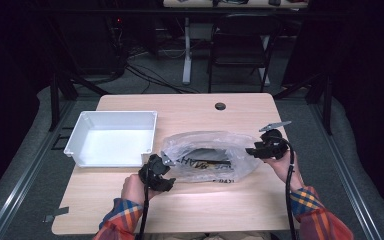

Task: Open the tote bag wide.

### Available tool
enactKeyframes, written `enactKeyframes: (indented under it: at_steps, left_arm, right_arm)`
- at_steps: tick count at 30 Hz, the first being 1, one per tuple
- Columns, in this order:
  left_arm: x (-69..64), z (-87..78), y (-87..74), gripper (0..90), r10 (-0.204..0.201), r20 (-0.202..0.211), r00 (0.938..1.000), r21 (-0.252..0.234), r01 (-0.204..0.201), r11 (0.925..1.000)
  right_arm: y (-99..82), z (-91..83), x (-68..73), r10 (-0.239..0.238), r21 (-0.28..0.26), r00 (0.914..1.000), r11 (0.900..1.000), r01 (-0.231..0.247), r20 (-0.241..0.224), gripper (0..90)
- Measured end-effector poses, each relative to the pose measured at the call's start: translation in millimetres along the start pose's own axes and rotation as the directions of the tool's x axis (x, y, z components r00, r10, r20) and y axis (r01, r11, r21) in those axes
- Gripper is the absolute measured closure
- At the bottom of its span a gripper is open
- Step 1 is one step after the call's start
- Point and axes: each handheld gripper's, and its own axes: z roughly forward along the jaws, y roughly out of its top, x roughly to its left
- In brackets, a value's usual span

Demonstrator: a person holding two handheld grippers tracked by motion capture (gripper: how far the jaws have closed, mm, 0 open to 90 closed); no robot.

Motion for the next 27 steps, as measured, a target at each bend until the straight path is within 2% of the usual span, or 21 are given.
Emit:
enactKeyframes:
  at_steps: [3,6,14,19,21,23,25,27]
  left_arm:
    - [-2.3,-12.4,5.0,44.4,-0.002,0.011,0.9999,-0.033,0.002,0.9994]
    - [-4.1,-26.8,9.3,40.7,-0.003,0.017,0.9999,-0.081,0.005,0.9967]
    - [-1.3,-47.4,14.2,38.6,-0.015,0.005,0.9999,-0.128,0.016,0.9917]
    - [0.2,-61.3,18.2,38.3,-0.022,-0.004,0.9998,-0.178,0.021,0.9839]
    - [-0.2,-61.2,21.3,37.8,-0.022,-0.029,0.9993,-0.176,0.016,0.9843]
    - [0.5,-52.7,26.2,36.3,-0.017,-0.036,0.9992,-0.164,0.011,0.9864]
    - [-0.8,-37.9,31.5,34.5,-0.006,-0.029,0.9996,-0.117,0.003,0.9931]
    - [-2.0,-22.7,34.9,32.6,0.009,-0.037,0.9993,-0.076,-0.012,0.9970]
  right_arm:
    - [1.5,-8.5,4.8,-0.015,-0.018,0.9999,0.9997,0.015,0.002,47.1]
    - [2.8,-13.8,9.7,-0.026,-0.015,0.9997,0.9996,0.026,0.000,47.2]
    - [2.1,-12.2,10.9,-0.025,-0.007,0.9995,0.9997,0.025,-0.021,47.8]
    - [1.4,-8.4,10.6,-0.025,0.009,0.9995,0.9996,0.025,-0.020,53.3]
    - [0.8,-5.6,10.6,-0.025,0.016,0.9995,0.9996,0.026,-0.016,54.7]
    - [0.8,-2.6,11.3,-0.024,0.026,0.9996,0.9993,0.025,-0.011,54.8]
    - [1.1,0.8,12.4,-0.029,0.031,0.9996,0.9991,0.029,-0.006,56.4]
    - [1.7,4.2,14.2,-0.034,0.038,0.9994,0.9987,0.034,0.000,58.3]
